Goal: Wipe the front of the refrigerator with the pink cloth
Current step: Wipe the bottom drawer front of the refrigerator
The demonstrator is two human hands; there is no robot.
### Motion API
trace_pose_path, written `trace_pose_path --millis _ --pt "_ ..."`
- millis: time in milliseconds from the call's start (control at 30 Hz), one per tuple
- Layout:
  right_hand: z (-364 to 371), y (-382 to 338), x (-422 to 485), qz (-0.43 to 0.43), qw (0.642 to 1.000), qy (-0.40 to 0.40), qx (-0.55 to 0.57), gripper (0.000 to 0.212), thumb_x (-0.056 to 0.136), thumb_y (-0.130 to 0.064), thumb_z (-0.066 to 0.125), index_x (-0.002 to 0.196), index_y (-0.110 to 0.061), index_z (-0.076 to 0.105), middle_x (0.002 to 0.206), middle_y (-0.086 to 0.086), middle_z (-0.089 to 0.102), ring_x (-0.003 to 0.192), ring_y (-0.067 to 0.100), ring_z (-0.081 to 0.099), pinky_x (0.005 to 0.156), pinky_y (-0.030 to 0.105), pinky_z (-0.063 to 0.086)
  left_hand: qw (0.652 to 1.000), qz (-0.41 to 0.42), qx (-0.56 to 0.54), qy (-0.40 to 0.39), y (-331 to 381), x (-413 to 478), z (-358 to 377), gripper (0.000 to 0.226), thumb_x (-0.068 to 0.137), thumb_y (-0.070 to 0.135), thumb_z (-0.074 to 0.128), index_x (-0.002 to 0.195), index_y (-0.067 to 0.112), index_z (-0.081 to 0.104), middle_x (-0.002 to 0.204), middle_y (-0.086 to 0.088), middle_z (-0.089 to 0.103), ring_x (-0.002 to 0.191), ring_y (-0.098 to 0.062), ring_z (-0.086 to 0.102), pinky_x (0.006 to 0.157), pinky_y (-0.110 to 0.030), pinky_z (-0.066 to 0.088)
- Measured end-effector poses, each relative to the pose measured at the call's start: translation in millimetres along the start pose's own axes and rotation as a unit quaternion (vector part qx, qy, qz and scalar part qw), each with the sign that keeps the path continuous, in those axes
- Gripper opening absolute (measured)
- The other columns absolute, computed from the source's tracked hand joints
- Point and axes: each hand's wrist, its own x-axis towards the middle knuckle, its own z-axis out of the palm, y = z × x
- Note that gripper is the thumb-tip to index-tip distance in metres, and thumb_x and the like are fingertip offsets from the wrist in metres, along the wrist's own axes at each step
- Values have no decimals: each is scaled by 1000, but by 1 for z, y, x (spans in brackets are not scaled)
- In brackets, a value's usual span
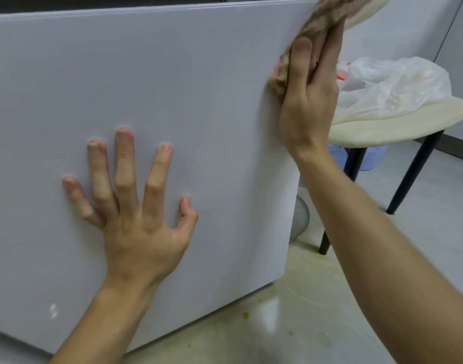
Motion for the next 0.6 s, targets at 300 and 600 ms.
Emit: trace_pose_path --millis 300,600 --pt "-54 110 -216 207 967 -120 -82 67 99 -78 21 148 -35 33 116 -4 58 100 10 60 93 40 52 1000 -5 3 12 3 0 3 73 90 34 63 158 20 40 169 -21 22 155 -47 15 121 -70 4" --pt "-79 146 -295 387 887 -221 -120 113 82 -95 10 163 -16 8 163 3 28 151 23 32 130 43 23 1000 -3 8 -12 -2 1 -8 72 95 37 61 161 22 37 171 -18 19 157 -45 14 120 -73 9"
